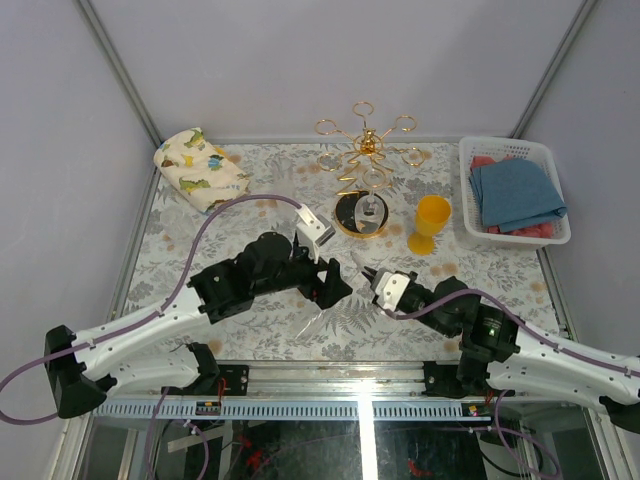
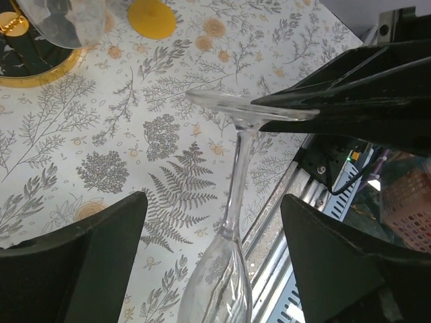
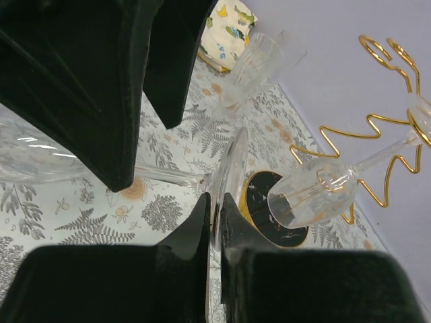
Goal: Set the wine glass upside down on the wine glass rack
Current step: Turn the wine glass upside down at the wine rack.
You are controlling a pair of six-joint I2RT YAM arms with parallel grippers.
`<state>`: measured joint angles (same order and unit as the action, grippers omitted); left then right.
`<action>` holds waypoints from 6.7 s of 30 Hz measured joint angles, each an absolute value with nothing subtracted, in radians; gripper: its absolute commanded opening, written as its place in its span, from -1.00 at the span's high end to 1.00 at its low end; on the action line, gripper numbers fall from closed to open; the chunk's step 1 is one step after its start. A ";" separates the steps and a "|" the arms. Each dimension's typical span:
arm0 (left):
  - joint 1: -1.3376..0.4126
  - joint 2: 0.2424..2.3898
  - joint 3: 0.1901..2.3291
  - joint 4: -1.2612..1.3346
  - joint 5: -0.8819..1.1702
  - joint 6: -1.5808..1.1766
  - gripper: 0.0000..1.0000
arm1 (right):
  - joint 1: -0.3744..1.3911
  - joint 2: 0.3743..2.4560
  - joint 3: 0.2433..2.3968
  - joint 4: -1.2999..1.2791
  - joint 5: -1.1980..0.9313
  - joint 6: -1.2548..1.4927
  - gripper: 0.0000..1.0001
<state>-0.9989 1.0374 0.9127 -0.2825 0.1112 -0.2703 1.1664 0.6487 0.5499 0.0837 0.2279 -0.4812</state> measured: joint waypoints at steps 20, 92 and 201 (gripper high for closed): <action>-0.999 1.006 0.837 -0.134 0.203 -0.268 -0.16 | 1.167 0.602 0.550 0.097 0.154 -0.389 1.00; -0.720 1.097 0.682 0.629 -0.177 -0.156 1.00 | 1.170 0.432 0.417 0.034 0.332 -0.149 -0.22; -0.580 1.459 0.731 0.977 0.094 -0.319 0.84 | 1.170 0.501 0.407 0.013 0.337 -0.120 -0.28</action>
